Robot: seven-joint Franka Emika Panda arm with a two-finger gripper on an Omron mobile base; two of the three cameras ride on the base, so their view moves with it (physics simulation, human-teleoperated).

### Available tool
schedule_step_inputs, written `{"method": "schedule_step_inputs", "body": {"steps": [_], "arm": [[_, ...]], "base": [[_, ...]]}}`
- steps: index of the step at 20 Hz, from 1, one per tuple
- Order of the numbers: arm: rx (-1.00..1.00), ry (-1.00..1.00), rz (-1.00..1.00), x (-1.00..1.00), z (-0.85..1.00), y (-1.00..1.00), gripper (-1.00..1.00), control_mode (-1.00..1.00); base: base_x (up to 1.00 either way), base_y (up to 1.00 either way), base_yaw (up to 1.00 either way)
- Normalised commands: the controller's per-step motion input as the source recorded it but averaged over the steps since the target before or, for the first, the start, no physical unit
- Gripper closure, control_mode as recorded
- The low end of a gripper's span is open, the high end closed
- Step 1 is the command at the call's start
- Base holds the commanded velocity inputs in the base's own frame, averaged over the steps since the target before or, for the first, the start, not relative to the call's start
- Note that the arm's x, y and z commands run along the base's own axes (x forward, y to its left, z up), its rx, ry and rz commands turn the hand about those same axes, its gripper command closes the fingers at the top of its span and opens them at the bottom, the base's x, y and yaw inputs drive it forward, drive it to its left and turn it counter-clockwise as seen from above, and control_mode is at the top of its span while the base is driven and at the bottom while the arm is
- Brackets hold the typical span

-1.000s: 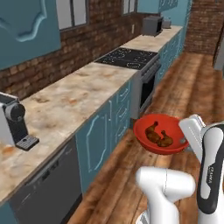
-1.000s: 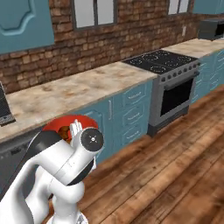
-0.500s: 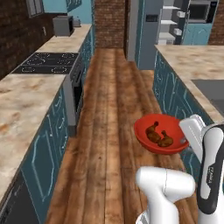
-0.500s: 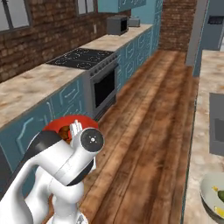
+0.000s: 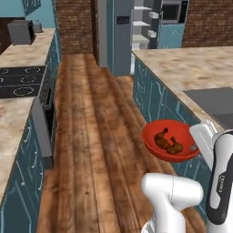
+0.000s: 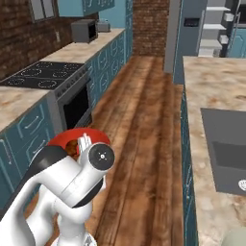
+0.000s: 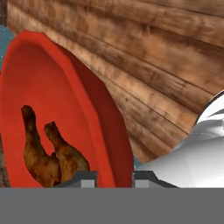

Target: Place the bowl with the lemon wedge and cucumber on the top shelf of the fridge. Place the bowl with the chicken drumsticks on the second highest shelf of the fridge.

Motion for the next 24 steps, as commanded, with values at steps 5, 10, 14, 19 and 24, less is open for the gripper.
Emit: {"method": "schedule_step_inputs", "body": {"steps": [5,10,14,19,24], "arm": [[0.0,0.0,0.0,0.0,0.0,0.0,1.0,1.0],[0.0,0.0,0.0,0.0,0.0,0.0,1.0,1.0],[0.0,0.0,0.0,0.0,0.0,0.0,1.0,1.0],[0.0,0.0,0.0,0.0,0.0,0.0,1.0,1.0],[0.0,0.0,0.0,0.0,0.0,0.0,1.0,1.0]], "base": [[1.0,0.77,-0.21],[1.0,0.3,-0.07],[1.0,-0.18,-0.03],[1.0,-0.01,-0.04],[1.0,-0.15,-0.07]]}}
